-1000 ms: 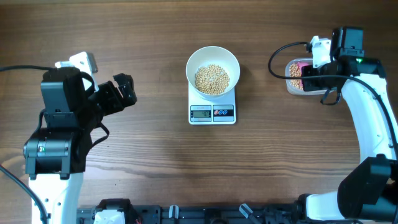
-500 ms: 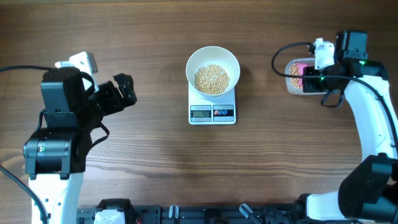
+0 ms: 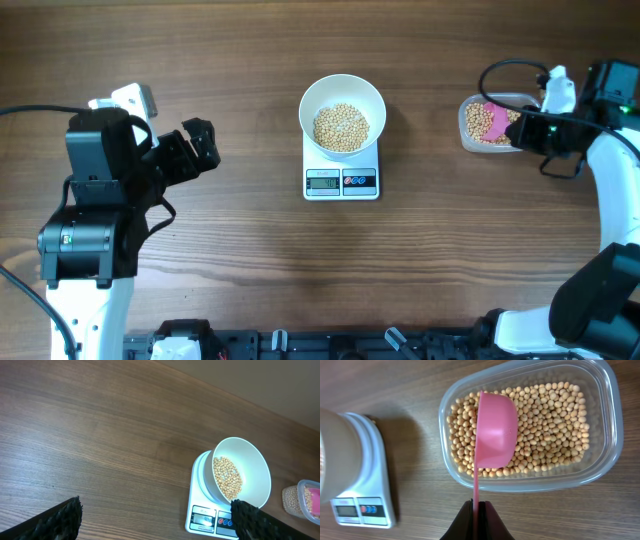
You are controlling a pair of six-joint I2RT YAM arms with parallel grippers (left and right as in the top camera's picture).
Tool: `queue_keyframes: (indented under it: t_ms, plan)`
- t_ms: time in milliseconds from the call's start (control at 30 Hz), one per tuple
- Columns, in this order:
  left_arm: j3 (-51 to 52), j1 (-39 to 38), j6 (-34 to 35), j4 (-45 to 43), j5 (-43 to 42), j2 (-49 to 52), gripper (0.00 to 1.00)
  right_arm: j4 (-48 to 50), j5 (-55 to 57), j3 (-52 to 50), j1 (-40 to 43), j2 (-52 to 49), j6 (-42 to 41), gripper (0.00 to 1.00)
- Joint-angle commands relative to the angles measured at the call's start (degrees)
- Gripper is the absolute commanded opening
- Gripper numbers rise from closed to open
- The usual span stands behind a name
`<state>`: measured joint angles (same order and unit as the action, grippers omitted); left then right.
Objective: Scoop item into bowl and weigh 150g on scale
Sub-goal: 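Dip the scoop into the soybeans again and scoop a second load, then carry the filled scoop left over the white bowl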
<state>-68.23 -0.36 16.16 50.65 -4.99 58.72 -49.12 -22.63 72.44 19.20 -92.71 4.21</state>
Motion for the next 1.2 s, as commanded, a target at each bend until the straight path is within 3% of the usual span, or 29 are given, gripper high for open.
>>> queue_keyframes:
  t_ms: [0, 233, 700, 1167]
  plan:
    - [-1.09, 0.33, -0.74, 0.0, 0.55, 0.22, 1.0, -0.07, -7.65, -0.57, 2.43, -0.74, -1.66, 0.04]
    - [-1.09, 0.31, -0.74, 0.02, 0.55, 0.22, 1.0, -0.68, -8.46, -0.59, 6.84, -0.85, -4.04, 0.04]
    - [-1.09, 0.33, -0.74, 0.02, 0.55, 0.22, 1.0, -1.92, -25.0, -0.57, 16.5, -4.96, -5.86, 0.04]
    - [-1.09, 0.31, -0.74, 0.0, 0.55, 0.22, 1.0, -2.01, -40.3, -0.57, 19.26, -4.96, -5.88, 0.04]
